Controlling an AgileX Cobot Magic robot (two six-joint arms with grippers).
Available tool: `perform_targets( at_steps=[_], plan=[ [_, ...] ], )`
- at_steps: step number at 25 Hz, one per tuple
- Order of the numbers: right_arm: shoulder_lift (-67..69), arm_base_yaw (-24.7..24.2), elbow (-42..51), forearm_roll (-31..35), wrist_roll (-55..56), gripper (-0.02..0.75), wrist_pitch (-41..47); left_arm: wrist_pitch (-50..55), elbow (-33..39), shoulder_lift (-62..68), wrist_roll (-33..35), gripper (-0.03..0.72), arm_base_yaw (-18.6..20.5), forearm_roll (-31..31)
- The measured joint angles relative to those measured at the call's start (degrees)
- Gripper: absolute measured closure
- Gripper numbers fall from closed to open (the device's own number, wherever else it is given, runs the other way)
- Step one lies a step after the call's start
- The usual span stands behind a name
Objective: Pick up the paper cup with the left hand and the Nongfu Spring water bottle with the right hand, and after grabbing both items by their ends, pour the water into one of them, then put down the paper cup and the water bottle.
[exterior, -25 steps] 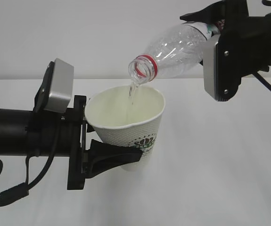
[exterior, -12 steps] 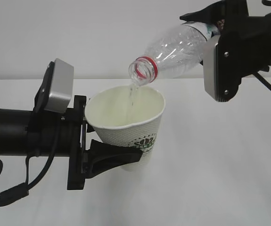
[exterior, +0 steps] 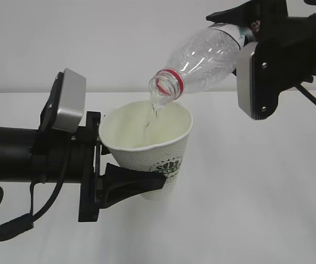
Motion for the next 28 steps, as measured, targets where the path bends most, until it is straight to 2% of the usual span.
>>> perform_targets(
  at_steps=[28],
  plan=[
    [0.0, 0.0, -0.02, 0.0, -0.17, 0.279, -0.39, 0.34, 0.0, 0.0, -0.24, 0.187, 0.0, 1.81]
  ],
)
